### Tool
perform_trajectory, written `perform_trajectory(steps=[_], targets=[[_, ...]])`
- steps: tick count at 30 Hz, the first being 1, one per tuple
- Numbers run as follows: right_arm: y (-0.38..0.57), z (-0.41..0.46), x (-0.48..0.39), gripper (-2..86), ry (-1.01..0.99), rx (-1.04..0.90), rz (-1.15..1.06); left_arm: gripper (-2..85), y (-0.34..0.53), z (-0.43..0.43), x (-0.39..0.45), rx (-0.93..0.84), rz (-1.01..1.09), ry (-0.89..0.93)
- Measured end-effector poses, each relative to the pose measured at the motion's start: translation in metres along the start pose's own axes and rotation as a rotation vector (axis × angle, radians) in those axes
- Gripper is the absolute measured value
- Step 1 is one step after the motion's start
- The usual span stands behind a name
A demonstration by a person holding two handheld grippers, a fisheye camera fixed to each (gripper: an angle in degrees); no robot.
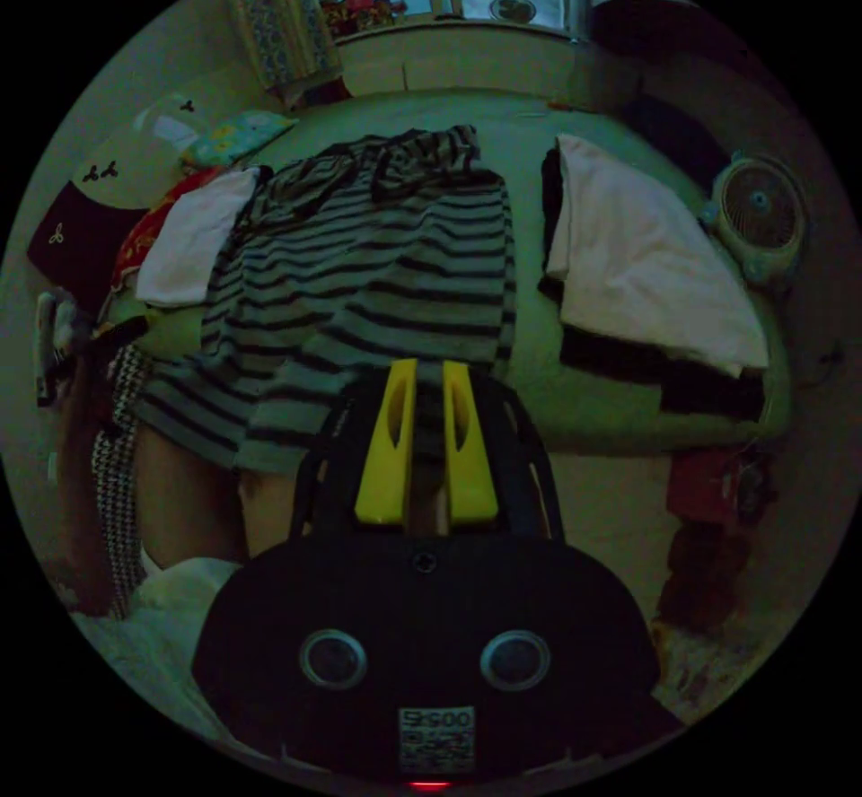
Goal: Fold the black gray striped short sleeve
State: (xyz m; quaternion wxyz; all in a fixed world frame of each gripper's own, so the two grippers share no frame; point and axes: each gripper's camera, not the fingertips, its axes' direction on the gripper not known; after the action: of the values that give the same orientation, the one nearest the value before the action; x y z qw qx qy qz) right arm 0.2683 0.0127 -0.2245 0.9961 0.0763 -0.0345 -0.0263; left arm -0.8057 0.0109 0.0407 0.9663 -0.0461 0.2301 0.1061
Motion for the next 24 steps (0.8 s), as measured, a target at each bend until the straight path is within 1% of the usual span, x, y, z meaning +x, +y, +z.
perform_trajectory(steps=[2,3,5,7,9,10,12,14,15,16,18,21,24], targets=[[-0.041,0.000,-0.002,5.6,-0.003,0.045,-0.020,11.5,-0.056,0.013,0.002,0.031,0.036,-0.067],[-0.069,0.001,-0.006,5.9,-0.006,0.091,-0.063,11.5,-0.071,0.018,0.003,0.035,0.045,-0.073],[-0.109,0.005,-0.011,6.5,-0.006,0.180,-0.123,11.5,-0.130,0.036,0.003,0.069,0.067,-0.020],[-0.156,0.018,-0.013,7.6,-0.029,0.187,-0.186,11.5,-0.176,0.052,0.003,0.097,0.101,-0.007],[-0.228,0.048,-0.006,9.0,-0.054,0.152,-0.210,11.8,-0.224,0.073,0.001,0.098,0.115,-0.026],[-0.246,0.057,-0.003,9.3,-0.069,0.137,-0.210,12.5,-0.257,0.091,-0.004,0.081,0.114,-0.020],[-0.323,0.100,0.015,10.0,-0.157,0.043,-0.191,13.8,-0.306,0.122,-0.012,0.028,0.098,-0.021],[-0.375,0.134,0.031,10.3,-0.139,-0.007,-0.128,14.7,-0.361,0.165,-0.025,-0.033,0.054,0.000],[-0.405,0.156,0.042,10.3,-0.115,-0.034,-0.078,14.9,-0.374,0.177,-0.029,-0.053,0.035,0.015],[-0.419,0.167,0.046,10.4,-0.107,-0.050,-0.053,15.0,-0.395,0.196,-0.035,-0.062,0.009,0.029],[-0.466,0.209,0.059,11.4,-0.080,-0.099,-0.002,15.3,-0.422,0.223,-0.042,-0.062,-0.004,-0.003],[-0.506,0.257,0.069,12.1,-0.112,-0.165,0.061,16.2,-0.460,0.270,-0.050,-0.160,-0.005,-0.017],[-0.529,0.296,0.069,12.2,-0.067,-0.215,0.083,16.2,-0.486,0.296,-0.051,-0.128,0.004,-0.015]])
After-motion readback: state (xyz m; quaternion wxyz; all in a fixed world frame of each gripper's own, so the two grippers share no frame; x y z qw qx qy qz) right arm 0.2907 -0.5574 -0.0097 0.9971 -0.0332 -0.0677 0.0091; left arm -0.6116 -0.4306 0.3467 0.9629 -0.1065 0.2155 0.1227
